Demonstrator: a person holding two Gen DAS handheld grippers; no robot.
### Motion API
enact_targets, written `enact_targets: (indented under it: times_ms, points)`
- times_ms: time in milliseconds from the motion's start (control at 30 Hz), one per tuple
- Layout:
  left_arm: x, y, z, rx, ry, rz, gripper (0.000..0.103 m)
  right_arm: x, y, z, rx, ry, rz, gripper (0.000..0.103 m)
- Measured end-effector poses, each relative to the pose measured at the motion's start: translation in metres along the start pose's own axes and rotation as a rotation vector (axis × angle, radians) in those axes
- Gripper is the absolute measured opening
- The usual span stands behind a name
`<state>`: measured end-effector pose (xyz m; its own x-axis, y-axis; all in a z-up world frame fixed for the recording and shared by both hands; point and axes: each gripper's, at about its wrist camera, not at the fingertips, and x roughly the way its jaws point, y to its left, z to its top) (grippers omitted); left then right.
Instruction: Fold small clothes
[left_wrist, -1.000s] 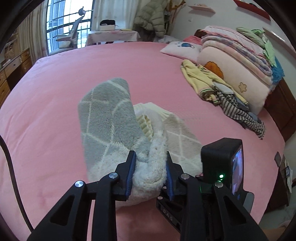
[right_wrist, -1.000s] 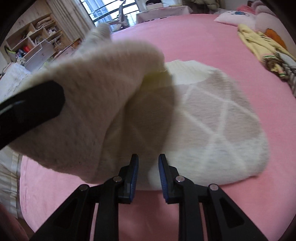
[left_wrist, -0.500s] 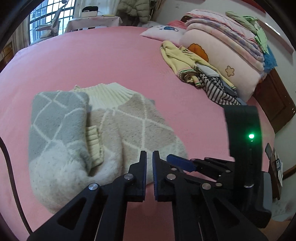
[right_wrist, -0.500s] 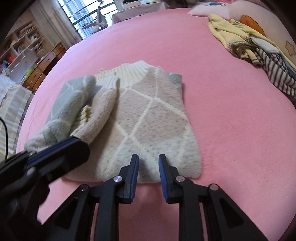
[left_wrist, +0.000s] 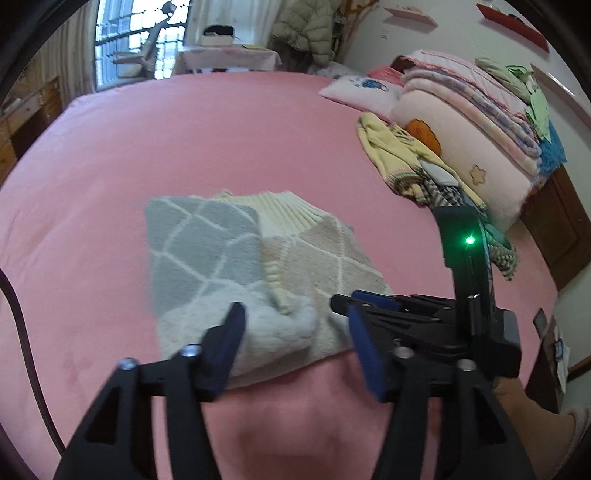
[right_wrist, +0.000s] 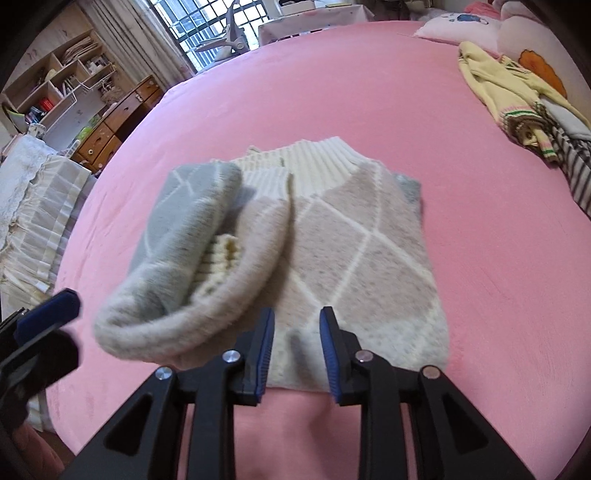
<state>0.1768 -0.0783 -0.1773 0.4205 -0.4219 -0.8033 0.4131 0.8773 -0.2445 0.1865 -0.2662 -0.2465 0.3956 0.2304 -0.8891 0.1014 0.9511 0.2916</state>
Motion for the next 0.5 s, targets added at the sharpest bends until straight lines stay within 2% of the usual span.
enact_targets:
  times_ms: [33, 100, 167, 267, 367, 500]
  points:
    - [-0.006, 0.004, -0.001, 0.003, -0.018, 0.018, 0.062, 0.0, 0.001, 0.002, 0.01, 0.007, 0.021, 0.032]
    - [-0.011, 0.012, -0.002, 0.012, -0.025, 0.055, 0.062, -0.001, 0.002, 0.007, 0.03, 0.012, 0.053, 0.044]
    - [-0.012, 0.023, -0.005, 0.016, -0.02, 0.1, 0.062, -0.003, 0.003, 0.011, 0.056, 0.012, 0.082, 0.051]
    - [-0.006, 0.04, -0.011, 0.001, 0.002, 0.154, 0.062, -0.005, 0.008, 0.016, 0.086, 0.023, 0.125, 0.057]
    - [0.003, 0.057, -0.018, -0.02, 0.02, 0.19, 0.062, 0.0, 0.015, 0.019, 0.117, 0.058, 0.163, 0.068]
    - [0.02, 0.071, -0.03, -0.035, 0.054, 0.215, 0.062, 0.016, 0.019, 0.019, 0.187, 0.125, 0.223, 0.07]
